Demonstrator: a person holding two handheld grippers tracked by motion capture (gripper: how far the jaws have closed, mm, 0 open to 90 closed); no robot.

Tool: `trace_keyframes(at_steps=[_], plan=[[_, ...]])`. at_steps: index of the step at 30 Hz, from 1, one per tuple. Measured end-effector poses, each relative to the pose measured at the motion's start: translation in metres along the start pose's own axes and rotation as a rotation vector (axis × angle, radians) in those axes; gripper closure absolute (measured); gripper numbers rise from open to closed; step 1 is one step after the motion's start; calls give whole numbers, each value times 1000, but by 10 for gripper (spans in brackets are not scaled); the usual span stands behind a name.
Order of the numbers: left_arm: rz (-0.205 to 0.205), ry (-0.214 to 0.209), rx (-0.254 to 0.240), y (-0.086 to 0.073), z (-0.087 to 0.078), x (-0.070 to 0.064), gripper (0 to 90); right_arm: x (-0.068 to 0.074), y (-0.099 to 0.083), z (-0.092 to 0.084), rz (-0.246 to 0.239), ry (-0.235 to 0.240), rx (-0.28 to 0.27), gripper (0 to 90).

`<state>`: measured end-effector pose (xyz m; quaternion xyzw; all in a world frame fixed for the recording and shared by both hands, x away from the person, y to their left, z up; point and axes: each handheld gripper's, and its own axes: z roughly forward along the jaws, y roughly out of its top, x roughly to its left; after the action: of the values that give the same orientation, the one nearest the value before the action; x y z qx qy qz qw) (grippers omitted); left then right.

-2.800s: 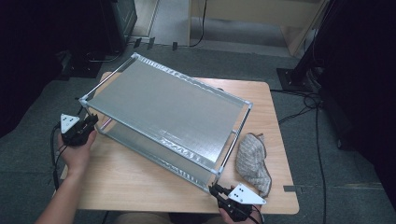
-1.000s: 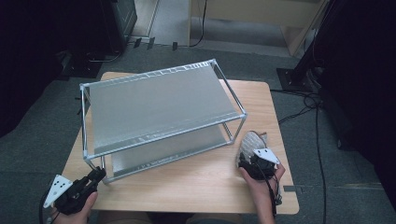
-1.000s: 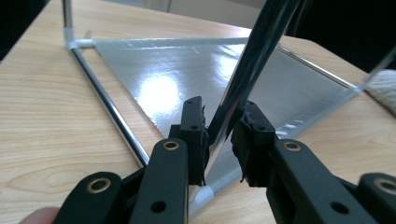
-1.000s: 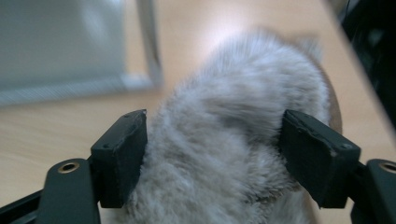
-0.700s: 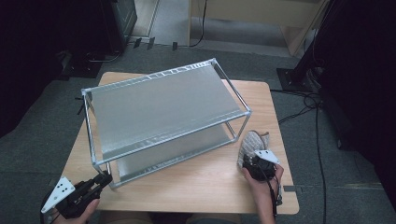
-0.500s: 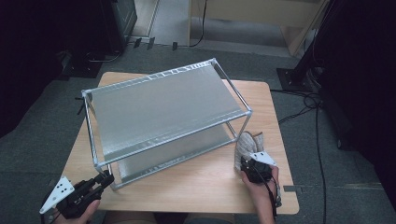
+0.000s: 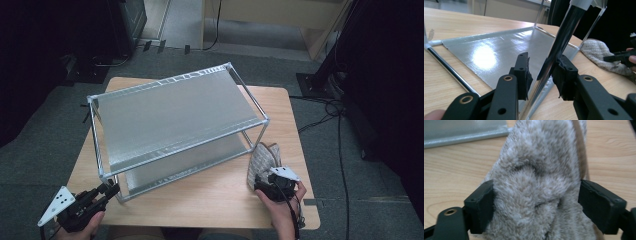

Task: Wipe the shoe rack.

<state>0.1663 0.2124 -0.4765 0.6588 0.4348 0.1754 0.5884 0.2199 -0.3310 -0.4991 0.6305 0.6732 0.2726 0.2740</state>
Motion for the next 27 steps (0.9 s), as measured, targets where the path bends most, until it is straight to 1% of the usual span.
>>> trace_keyframes(at_steps=[1, 3, 5, 6, 7, 8, 10, 11, 12, 14, 17, 18, 19, 22, 23, 24, 27], plan=[[19, 3, 13, 0, 0, 0, 665, -1, 1, 1, 12, 10, 7, 207], [37, 9, 26, 0, 0, -2, 666, -4, 1, 5, 40, 40, 26, 250], [29, 4, 24, 0, -1, -3, 665, -4, -2, 10, 61, 100, 52, 331], [19, -3, 21, 0, -2, -4, 669, -3, -4, 12, 53, 127, 51, 338], [14, -5, 19, -1, -3, -3, 677, -1, -5, 13, 34, 129, 41, 383], [2, -6, 14, -1, -4, -3, 692, -1, -5, 13, 26, 143, 35, 444], [-11, 1, 11, -2, -5, -3, 717, -2, -5, 12, 21, 179, 29, 550], [-8, 6, 11, -2, -5, -3, 726, -1, -7, 12, 12, 195, 19, 594], [-3, 11, 18, -3, -5, -2, 726, -1, -8, 11, 10, 202, 10, 618], [2, 29, 25, -5, -4, -4, 724, 0, -9, 9, 14, 203, 1, 653], [20, 43, 31, -6, -5, -6, 720, 1, -7, 5, 9, 177, -15, 677], [27, 50, 33, -6, -4, -6, 711, 1, -5, 4, 0, 155, -28, 679], [28, 57, 31, -6, -4, -6, 709, 0, -2, 1, 3, 132, -49, 681], [32, 56, 40, -6, -2, -4, 699, -6, 6, -11, 53, 94, -134, 682], [32, 55, 40, -6, -2, -4, 698, -8, 10, -16, 73, 88, -168, 681], [32, 53, 38, -6, -1, -4, 698, -9, 12, -22, 82, 79, -201, 681], [41, 48, 39, -6, 1, -5, 701, -9, 18, -37, 78, 47, -310, 680]])
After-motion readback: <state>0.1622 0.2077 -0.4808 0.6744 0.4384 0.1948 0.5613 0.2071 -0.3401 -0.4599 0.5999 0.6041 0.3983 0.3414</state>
